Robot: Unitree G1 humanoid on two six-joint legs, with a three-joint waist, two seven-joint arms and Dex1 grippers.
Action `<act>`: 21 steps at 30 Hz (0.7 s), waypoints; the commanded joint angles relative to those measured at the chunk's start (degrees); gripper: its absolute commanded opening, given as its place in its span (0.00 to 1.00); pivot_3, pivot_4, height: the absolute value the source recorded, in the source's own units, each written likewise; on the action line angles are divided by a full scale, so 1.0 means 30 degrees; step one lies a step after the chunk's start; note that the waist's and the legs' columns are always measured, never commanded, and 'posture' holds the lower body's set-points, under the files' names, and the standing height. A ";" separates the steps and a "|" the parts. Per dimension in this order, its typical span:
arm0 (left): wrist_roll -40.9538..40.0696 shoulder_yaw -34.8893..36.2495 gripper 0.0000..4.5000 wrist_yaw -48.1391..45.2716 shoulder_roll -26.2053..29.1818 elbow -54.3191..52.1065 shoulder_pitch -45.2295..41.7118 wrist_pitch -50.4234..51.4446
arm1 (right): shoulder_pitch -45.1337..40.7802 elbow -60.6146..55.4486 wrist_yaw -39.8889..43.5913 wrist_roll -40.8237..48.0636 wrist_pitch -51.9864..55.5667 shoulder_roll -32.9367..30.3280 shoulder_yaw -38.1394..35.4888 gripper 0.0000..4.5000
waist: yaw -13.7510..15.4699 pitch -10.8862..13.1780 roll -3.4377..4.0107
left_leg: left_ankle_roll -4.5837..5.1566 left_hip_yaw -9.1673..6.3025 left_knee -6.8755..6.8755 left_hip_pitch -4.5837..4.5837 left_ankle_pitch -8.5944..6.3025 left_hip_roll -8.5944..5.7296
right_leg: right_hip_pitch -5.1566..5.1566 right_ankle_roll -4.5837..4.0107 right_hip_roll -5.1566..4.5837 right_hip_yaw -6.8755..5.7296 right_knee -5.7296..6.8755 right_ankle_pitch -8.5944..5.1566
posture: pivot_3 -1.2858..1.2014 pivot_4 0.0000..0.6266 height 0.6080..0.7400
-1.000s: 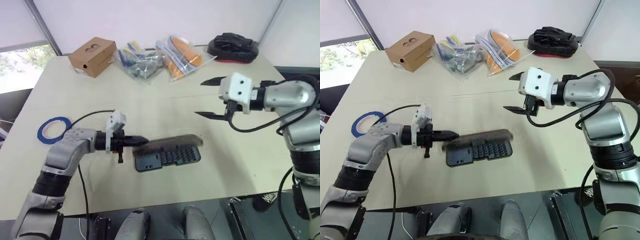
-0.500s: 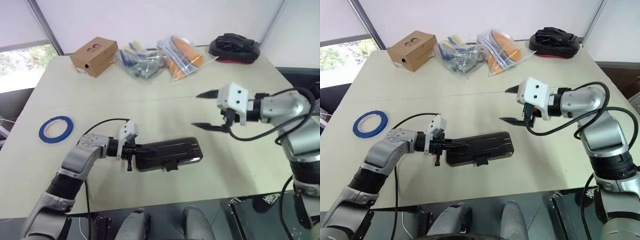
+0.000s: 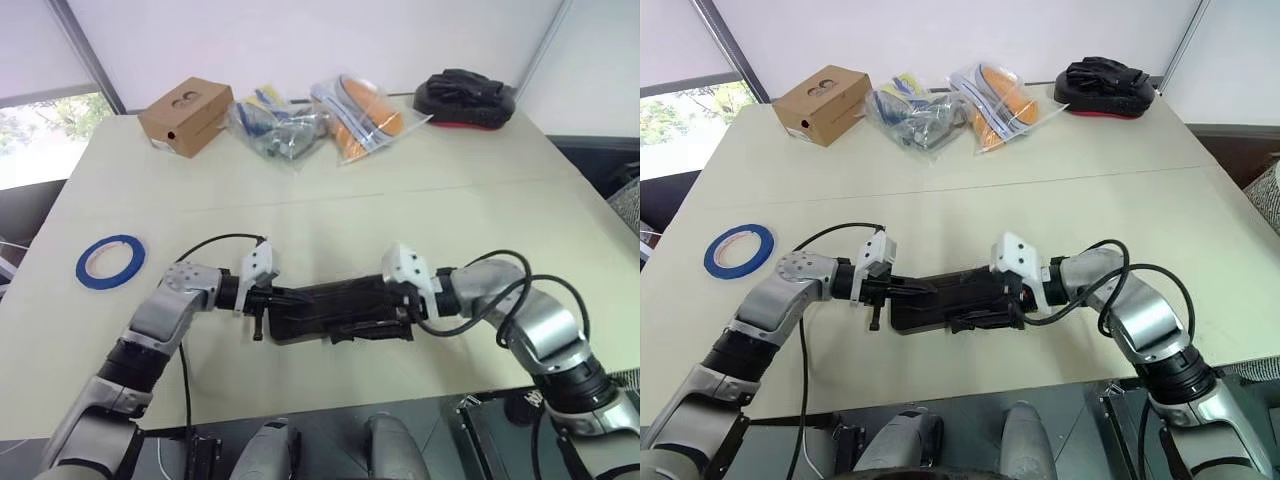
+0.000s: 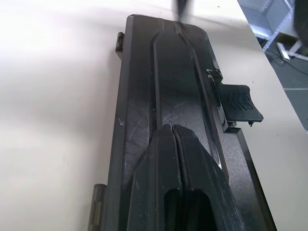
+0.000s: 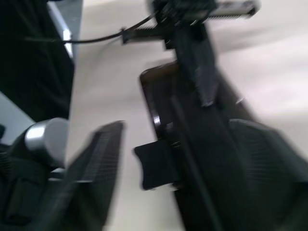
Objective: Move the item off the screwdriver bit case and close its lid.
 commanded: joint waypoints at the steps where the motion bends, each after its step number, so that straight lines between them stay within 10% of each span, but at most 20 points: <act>1: 0.1083 -0.1076 0.00 -0.0450 0.0719 0.0735 0.0942 0.0614 | 0.0135 -0.0526 0.0135 0.0039 -0.0419 0.0025 0.0320 0.32 | -0.0009 0.0000 0.0001 | 0.0000 -0.0001 0.0000 0.0004 0.0000 0.0001 | 0.0000 0.0000 0.0003 0.0000 0.0001 0.0000 | 0.52 0.24 1.00; 4: 0.0828 -0.0798 0.00 -0.0401 0.0820 0.0564 0.0901 0.0960 | 0.0422 -0.0344 0.0059 -0.0156 -0.0694 -0.0020 0.0560 0.01 | 0.0002 -0.0001 0.0000 | 0.0002 -0.0002 -0.0003 0.0008 -0.0001 0.0001 | 0.0004 0.0000 0.0005 -0.0002 0.0002 0.0000 | 0.52 0.24 1.00; 21: 0.0331 0.0081 0.00 -0.0126 0.1011 -0.0659 0.1043 0.2281 | 0.1649 0.0932 -0.1505 -0.3291 -0.2765 0.0216 0.2239 0.01 | 0.0006 -0.0003 -0.0003 | 0.0004 0.0001 -0.0002 0.0017 -0.0003 -0.0004 | 0.0011 0.0000 0.0010 0.0000 0.0000 -0.0001 | 0.52 0.24 1.00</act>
